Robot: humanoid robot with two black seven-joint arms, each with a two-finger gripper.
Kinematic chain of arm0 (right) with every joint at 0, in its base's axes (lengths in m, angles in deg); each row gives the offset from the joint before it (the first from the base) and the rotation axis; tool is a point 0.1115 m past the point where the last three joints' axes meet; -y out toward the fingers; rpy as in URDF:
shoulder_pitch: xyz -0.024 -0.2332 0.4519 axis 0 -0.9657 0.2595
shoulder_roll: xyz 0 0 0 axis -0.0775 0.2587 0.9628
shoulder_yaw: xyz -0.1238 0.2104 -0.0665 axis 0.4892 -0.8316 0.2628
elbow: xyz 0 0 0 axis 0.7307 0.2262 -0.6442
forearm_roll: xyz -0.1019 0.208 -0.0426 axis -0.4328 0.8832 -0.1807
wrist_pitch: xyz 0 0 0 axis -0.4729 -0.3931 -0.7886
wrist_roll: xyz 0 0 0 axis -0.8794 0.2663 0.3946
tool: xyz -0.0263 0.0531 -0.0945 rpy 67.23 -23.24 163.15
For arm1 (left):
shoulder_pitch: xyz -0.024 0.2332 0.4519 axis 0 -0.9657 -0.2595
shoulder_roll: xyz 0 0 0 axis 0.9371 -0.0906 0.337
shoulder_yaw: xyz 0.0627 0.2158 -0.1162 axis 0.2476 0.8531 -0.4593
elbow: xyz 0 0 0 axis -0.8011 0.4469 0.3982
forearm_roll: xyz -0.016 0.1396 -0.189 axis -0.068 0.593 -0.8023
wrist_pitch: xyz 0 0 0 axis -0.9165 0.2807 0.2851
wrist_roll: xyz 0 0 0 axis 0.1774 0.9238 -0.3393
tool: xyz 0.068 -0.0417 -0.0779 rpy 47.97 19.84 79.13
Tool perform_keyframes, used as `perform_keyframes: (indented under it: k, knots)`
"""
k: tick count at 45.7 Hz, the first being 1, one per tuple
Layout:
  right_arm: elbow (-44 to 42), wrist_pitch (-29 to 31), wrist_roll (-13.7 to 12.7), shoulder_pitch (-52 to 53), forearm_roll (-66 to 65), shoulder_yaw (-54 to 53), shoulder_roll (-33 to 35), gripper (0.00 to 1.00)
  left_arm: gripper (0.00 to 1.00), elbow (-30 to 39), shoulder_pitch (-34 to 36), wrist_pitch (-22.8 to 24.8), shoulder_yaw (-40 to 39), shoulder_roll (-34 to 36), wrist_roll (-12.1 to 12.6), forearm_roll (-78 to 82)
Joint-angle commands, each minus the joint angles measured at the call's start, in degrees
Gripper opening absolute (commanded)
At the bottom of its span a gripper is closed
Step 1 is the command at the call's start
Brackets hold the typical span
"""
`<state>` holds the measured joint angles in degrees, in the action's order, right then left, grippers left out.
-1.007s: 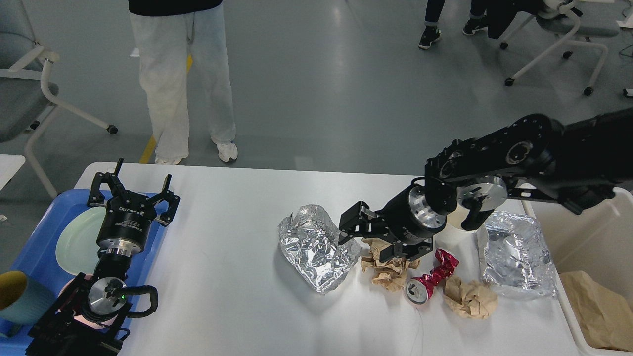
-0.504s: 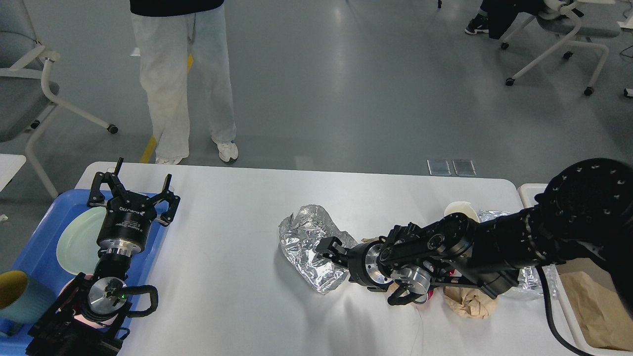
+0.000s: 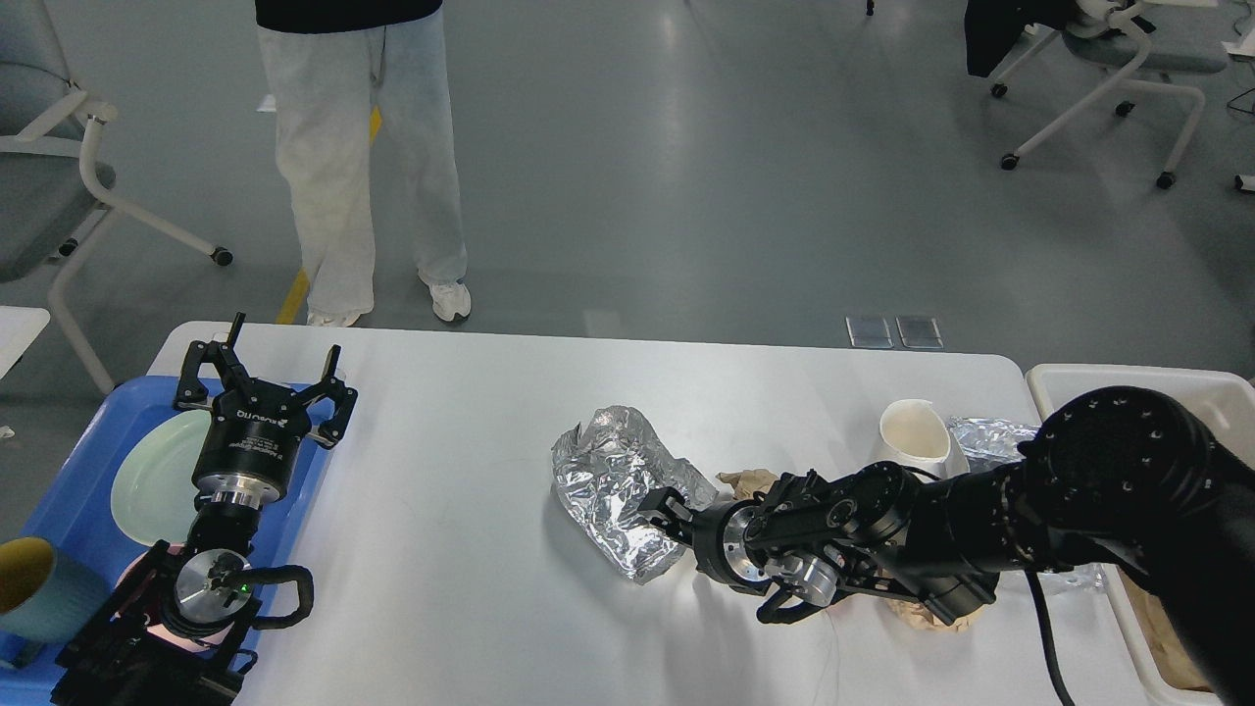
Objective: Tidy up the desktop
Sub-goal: 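Grasp the crumpled foil with the right gripper and lift it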
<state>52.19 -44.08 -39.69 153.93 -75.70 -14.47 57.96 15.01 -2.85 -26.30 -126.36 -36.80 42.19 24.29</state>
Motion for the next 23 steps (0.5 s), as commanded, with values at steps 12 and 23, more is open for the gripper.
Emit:
perform_keyframes:
  k: [12, 23]
  knots:
    - [-5.0, 0.5, 0.1, -3.2, -0.1, 0.1, -1.9, 0.21, 0.96, 0.0, 0.0, 0.0, 0.0, 0.0, 0.0, 0.0]
    - [-5.3, 0.5, 0.1, -3.5, -1.0, 0.2, -2.1, 0.00, 0.96, 0.0, 0.0, 0.0, 0.0, 0.0, 0.0, 0.0]
